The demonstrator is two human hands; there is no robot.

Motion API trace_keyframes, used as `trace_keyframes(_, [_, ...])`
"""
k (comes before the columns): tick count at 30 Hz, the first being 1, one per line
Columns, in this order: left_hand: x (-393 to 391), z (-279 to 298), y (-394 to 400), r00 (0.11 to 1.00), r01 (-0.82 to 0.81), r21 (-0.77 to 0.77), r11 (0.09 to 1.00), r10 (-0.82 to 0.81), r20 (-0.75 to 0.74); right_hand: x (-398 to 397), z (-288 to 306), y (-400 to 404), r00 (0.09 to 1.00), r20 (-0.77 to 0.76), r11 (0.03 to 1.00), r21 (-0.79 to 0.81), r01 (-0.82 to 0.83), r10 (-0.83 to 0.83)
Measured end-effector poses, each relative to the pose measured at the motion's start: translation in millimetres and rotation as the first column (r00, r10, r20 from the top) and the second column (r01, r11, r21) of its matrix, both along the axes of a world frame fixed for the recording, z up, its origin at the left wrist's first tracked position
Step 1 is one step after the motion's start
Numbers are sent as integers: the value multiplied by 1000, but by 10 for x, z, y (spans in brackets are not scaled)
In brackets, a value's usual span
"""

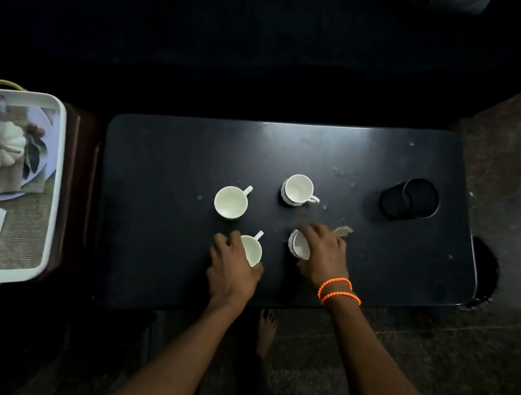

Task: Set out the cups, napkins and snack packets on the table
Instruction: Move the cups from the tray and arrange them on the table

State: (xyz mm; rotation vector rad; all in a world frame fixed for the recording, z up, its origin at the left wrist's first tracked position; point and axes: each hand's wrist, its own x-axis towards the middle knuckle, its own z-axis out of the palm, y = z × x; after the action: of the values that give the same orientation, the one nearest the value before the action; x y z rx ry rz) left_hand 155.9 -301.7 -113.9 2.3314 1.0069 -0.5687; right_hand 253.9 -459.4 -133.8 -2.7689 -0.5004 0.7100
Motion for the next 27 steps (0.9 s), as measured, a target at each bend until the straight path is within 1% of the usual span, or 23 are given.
trace_keyframes(3, [-32, -11, 41, 990, 136, -16, 991, -136, 26, -11, 4, 6, 1000, 20, 1000, -20, 13, -12])
trace_keyframes(5, [-77, -41, 48, 969, 240, -44, 970, -236, 74, -29, 14, -5, 999, 26, 999, -30, 38, -38])
trace_keyframes(6, [-103, -56, 43, 958, 276, -63, 959, -269, 102, -42, 21, -10, 998, 27, 998, -36, 54, -53])
trace_keyframes(8, [-154, -65, 23, 949, 296, -104, 949, -280, 147, -84, 23, -20, 996, 33, 995, -50, 86, -85])
trace_keyframes(9, [-184, -67, 1, 951, 279, -117, 953, -258, 170, -111, 18, -25, 994, 44, 993, -64, 101, -98])
trace_keyframes(10, [-214, -70, -34, 959, 230, -131, 964, -202, 199, -140, 10, -33, 992, 60, 990, -83, 116, -112])
trace_keyframes(12, [-253, -49, -118, 966, 11, -177, 984, 35, 256, -193, -7, -51, 986, 85, 982, -108, 154, -146])
trace_keyframes(13, [-250, -36, -159, 951, -115, -186, 976, 163, 265, -215, -13, -58, 982, 92, 979, -109, 174, -164])
trace_keyframes(14, [-232, -23, -193, 931, -223, -179, 958, 264, 253, -234, -15, -63, 979, 93, 976, -106, 190, -180])
trace_keyframes(15, [-202, -11, -217, 919, -297, -160, 941, 327, 221, -251, -17, -66, 977, 91, 974, -99, 203, -195])
trace_keyframes(16, [-168, -10, -228, 919, -330, -138, 934, 351, 180, -264, -20, -71, 974, 91, 973, -89, 215, -207])
trace_keyframes(18, [-112, -32, -220, 941, -308, -110, 945, 320, 111, -286, -26, -92, 970, 107, 971, -76, 227, -218])
trace_keyframes(19, [-91, -49, -204, 951, -280, -107, 954, 291, 102, -298, -28, -104, 969, 122, 971, -82, 227, -216])
trace_keyframes(23, [-25, -84, -151, 969, -187, -140, 972, 205, 136, -363, -41, -155, 955, 204, 962, -120, 243, -216])
trace_keyframes(27, [-43, -67, -158, 983, -52, -123, 991, 73, 169, -464, -40, -178, 940, 228, 944, -152, 294, -256])
